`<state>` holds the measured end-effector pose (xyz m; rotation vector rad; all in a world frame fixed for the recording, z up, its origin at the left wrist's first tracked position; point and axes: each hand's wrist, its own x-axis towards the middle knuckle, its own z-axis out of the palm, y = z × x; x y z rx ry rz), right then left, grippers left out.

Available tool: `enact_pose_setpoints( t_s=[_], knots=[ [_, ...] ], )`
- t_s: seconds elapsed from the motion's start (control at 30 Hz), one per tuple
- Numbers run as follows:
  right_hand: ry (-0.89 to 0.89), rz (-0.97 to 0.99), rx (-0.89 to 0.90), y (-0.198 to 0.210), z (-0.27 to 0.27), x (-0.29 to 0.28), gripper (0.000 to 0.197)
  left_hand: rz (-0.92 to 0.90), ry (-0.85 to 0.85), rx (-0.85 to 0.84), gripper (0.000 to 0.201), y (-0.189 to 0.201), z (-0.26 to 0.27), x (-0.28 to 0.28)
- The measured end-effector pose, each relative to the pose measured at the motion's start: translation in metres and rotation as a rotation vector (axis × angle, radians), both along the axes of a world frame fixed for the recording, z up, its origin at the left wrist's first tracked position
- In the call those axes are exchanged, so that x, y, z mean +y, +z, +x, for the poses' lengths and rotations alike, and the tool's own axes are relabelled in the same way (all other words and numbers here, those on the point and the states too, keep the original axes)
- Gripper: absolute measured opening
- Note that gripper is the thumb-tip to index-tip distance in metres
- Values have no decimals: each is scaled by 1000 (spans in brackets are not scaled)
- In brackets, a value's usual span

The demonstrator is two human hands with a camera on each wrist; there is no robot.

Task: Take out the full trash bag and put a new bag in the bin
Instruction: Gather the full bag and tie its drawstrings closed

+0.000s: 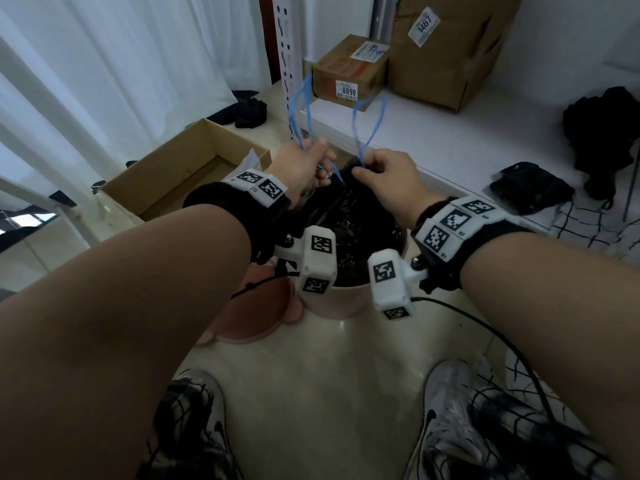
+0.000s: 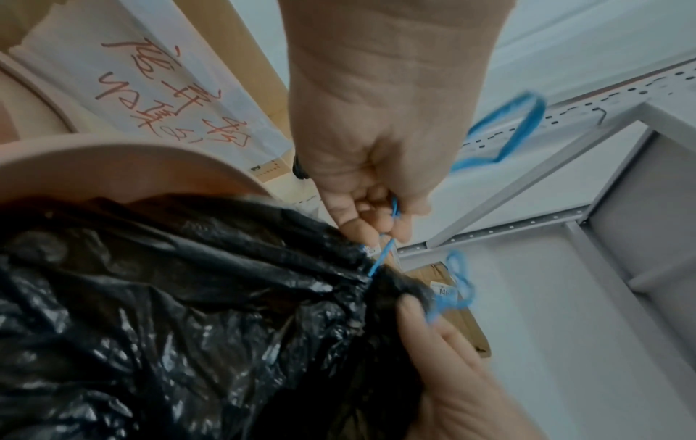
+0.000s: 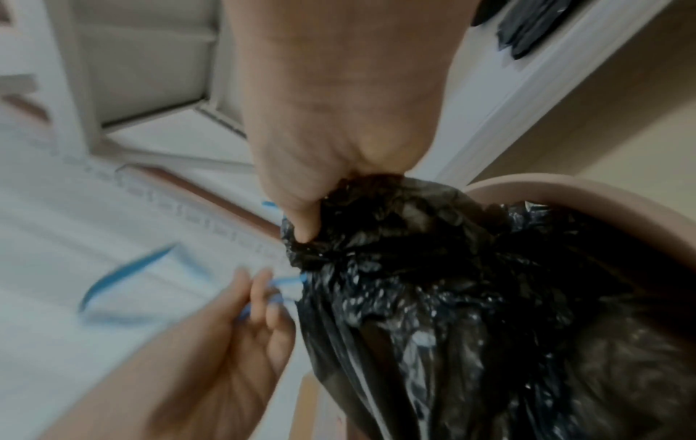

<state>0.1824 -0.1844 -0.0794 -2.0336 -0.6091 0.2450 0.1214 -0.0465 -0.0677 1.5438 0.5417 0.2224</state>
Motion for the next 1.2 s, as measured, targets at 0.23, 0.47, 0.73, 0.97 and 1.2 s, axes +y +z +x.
enact_pose_setpoints(
  t_s=[0.23,0.47,0.73,0.97,1.2],
  knots=[
    [-55,356,509,16,5,-2,20,-62,70,34,46,3,0,4],
    [-152,425,482,23,1,22,33,3,-8,159,41,-13,-7,0],
    [205,-179,230,28,-8,27,12,417,-86,40,51,15,-8,7],
    [423,-339,-15,31,-18,34,37,749,-78,23,45,35,4,7],
    [277,-138,80,32,-5,26,42,674,-275,99,34,26,-12,11]
  ],
)
